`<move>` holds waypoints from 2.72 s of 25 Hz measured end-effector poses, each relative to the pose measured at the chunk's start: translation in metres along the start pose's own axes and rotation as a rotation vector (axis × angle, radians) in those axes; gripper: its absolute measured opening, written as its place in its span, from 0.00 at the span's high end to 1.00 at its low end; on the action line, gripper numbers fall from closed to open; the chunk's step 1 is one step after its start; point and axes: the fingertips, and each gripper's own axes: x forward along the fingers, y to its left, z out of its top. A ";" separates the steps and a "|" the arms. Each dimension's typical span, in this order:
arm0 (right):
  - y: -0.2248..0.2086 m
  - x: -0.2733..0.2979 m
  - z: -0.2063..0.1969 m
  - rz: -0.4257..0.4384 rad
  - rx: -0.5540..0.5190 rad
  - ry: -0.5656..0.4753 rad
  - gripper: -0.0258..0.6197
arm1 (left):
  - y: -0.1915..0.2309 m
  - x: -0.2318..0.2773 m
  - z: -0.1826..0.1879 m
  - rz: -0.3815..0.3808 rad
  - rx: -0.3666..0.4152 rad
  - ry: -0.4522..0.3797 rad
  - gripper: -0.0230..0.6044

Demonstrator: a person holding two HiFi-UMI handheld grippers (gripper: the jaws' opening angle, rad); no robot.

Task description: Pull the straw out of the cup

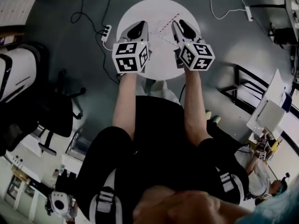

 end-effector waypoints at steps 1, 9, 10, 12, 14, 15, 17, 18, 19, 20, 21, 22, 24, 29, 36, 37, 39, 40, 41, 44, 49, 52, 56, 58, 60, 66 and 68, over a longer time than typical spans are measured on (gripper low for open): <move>-0.003 0.006 -0.005 0.000 0.014 0.017 0.79 | 0.003 0.002 -0.001 0.000 -0.003 0.006 0.95; -0.029 0.053 -0.050 -0.063 0.084 0.108 0.79 | 0.043 0.017 -0.003 0.015 -0.021 0.046 0.95; -0.034 0.057 -0.055 -0.077 0.089 0.116 0.79 | 0.045 0.019 -0.003 0.015 -0.021 0.051 0.95; -0.044 0.063 -0.062 -0.105 0.104 0.127 0.79 | 0.047 0.024 -0.002 0.014 -0.021 0.062 0.95; -0.051 0.070 -0.069 -0.119 0.119 0.139 0.79 | 0.051 0.028 -0.002 0.013 -0.021 0.071 0.95; -0.053 0.075 -0.072 -0.123 0.124 0.146 0.79 | 0.052 0.030 -0.003 0.012 -0.022 0.076 0.95; -0.057 0.082 -0.077 -0.129 0.138 0.159 0.79 | 0.055 0.034 -0.005 0.011 -0.023 0.087 0.95; -0.060 0.085 -0.080 -0.134 0.145 0.167 0.79 | 0.055 0.036 -0.006 0.009 -0.024 0.092 0.95; -0.062 0.087 -0.082 -0.141 0.148 0.174 0.79 | 0.055 0.037 -0.007 0.006 -0.025 0.094 0.95; -0.063 0.088 -0.084 -0.148 0.150 0.179 0.81 | 0.056 0.038 -0.007 0.004 -0.028 0.093 0.95; -0.063 0.089 -0.085 -0.152 0.151 0.182 0.88 | 0.056 0.038 -0.007 0.002 -0.033 0.091 0.95; -0.062 0.088 -0.085 -0.149 0.153 0.180 0.90 | 0.055 0.037 -0.007 0.003 -0.038 0.088 0.95; -0.059 0.085 -0.082 -0.133 0.158 0.169 0.90 | 0.052 0.037 -0.006 0.005 -0.046 0.081 0.95; -0.043 0.077 -0.064 -0.103 0.130 0.135 0.90 | 0.050 0.028 0.005 0.013 -0.055 0.044 0.95; -0.037 0.037 -0.028 -0.071 0.075 0.049 0.90 | 0.017 0.005 0.015 0.033 -0.038 -0.019 0.95; -0.035 0.028 -0.024 -0.067 0.060 0.036 0.90 | 0.011 -0.001 0.015 0.037 -0.033 -0.029 0.95; -0.030 0.009 -0.014 -0.058 0.006 0.009 0.90 | -0.005 -0.012 0.015 0.046 -0.020 -0.050 0.95; -0.028 -0.002 -0.008 -0.054 -0.032 -0.003 0.90 | -0.015 -0.018 0.015 0.050 -0.011 -0.059 0.95; -0.025 -0.013 -0.003 -0.050 -0.069 -0.016 0.90 | -0.025 -0.024 0.016 0.054 0.000 -0.068 0.95; -0.012 -0.045 0.014 -0.021 -0.136 -0.062 0.90 | -0.054 -0.046 0.020 0.062 0.033 -0.099 0.95; -0.001 -0.105 0.042 0.034 -0.212 -0.152 0.90 | -0.108 -0.085 0.024 0.100 0.122 -0.165 0.95; 0.002 -0.142 0.056 0.071 -0.246 -0.209 0.90 | -0.139 -0.106 0.026 0.116 0.151 -0.226 0.95; 0.008 -0.191 0.065 0.106 -0.307 -0.273 0.90 | -0.173 -0.136 0.015 0.154 0.215 -0.283 0.95; 0.012 -0.216 0.072 0.139 -0.296 -0.308 0.90 | -0.186 -0.150 0.014 0.166 0.223 -0.309 0.95; 0.017 -0.238 0.077 0.185 -0.274 -0.340 0.91 | -0.198 -0.162 0.014 0.176 0.225 -0.331 0.95; 0.017 -0.284 0.078 0.235 -0.308 -0.364 0.91 | -0.234 -0.179 0.021 0.189 0.266 -0.396 0.95; 0.018 -0.292 0.080 0.254 -0.312 -0.377 0.91 | -0.241 -0.182 0.020 0.196 0.278 -0.402 0.95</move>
